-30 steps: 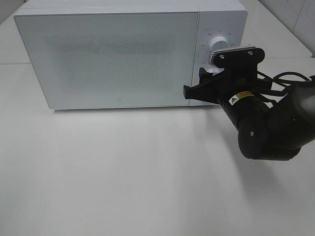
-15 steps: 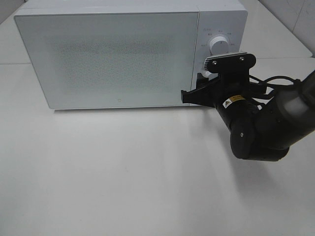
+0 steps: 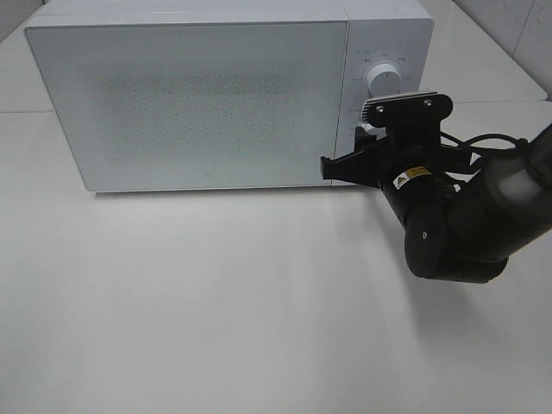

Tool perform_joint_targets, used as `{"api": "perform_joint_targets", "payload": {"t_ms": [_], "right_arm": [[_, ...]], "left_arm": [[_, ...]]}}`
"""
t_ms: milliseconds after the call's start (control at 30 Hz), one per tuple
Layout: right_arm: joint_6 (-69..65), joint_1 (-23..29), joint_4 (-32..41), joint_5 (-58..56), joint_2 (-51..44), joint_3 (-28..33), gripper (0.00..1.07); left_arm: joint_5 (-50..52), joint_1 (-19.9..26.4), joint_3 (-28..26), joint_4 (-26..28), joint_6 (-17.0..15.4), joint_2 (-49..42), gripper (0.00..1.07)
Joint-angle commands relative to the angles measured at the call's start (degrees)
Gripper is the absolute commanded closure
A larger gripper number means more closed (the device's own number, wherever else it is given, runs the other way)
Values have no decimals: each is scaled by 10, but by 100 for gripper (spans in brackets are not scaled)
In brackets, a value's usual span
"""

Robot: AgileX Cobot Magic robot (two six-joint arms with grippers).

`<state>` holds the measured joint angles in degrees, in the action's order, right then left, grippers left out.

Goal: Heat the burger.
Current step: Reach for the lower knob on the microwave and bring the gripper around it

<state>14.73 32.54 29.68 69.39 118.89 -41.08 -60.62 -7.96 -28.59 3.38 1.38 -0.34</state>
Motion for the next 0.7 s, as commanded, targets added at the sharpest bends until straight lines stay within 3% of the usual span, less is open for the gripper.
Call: {"api": "perform_joint_targets", "payload": {"t_ms": [33,67,133,400,700], "right_arm": [[8,1,-17,15,-1,-6,93],[8,1,-17,14,-1,-6,105],[6,1,-17,13,-1,-6,107],[-74,1,-4,10,-2,-6,107],[-343,1,-4,9,-2,-6,107]], "left_arm": [[9,1,1,1,0,-4,106],[9,1,1,1,0,-4,106],[9,1,1,1,0,-4,106],[9,1,1,1,0,-4,106],[9,1,1,1,0,-4,106]]}}
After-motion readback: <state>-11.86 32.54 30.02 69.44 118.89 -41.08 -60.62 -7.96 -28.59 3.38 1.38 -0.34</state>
